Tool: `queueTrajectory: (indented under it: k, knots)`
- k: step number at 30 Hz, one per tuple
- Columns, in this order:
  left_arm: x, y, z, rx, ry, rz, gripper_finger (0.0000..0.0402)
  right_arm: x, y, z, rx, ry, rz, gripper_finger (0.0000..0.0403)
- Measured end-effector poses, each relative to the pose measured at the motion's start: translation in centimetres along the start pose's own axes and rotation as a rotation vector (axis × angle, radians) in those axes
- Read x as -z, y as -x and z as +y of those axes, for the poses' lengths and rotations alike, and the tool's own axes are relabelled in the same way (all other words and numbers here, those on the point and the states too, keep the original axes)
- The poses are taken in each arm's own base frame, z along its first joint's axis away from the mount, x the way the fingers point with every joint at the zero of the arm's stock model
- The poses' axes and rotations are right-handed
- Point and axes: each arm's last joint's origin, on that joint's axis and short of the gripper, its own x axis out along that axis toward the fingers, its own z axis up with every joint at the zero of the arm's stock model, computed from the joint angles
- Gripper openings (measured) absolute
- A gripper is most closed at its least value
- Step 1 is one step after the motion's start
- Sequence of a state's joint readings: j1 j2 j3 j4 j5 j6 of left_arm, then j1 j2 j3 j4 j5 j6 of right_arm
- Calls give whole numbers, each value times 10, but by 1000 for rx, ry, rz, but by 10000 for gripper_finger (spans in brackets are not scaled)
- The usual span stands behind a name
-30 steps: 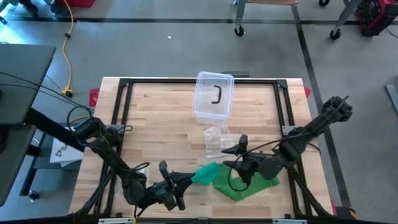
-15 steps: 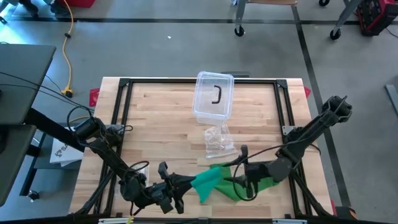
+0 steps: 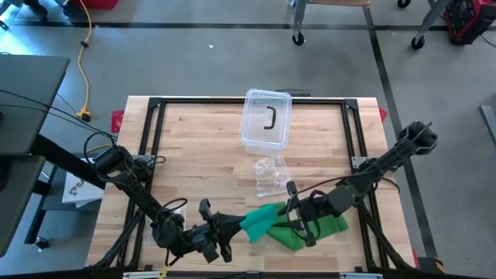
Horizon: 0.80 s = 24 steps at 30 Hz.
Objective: Roll bandage
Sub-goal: Roll the blue bandage
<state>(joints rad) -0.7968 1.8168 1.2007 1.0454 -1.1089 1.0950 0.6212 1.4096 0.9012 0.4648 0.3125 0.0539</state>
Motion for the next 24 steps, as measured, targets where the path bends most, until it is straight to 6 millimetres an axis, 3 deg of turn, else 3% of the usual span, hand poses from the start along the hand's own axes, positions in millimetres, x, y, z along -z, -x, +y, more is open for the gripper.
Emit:
queueTrajectory:
  k: [4, 9, 13, 19, 24]
  knots:
    - [1, -2, 1, -12, -8, 14, 48, 2, -1, 4, -11, 17, 4, 9]
    - [-1, -2, 7, -49, 27, 13, 48, 4, 3, 17, -18, 34, 1, 2]
    - [-3, -2, 11, -62, 40, -23, 48, 23, -5, 23, 7, 92, 77, 1]
    - [-6, 2, 12, -57, 56, -72, 48, 43, -19, 15, 77, 124, 149, 0]
    - [-12, 7, 14, -43, 135, -153, 48, 38, -19, 9, 153, 186, 122, 0]
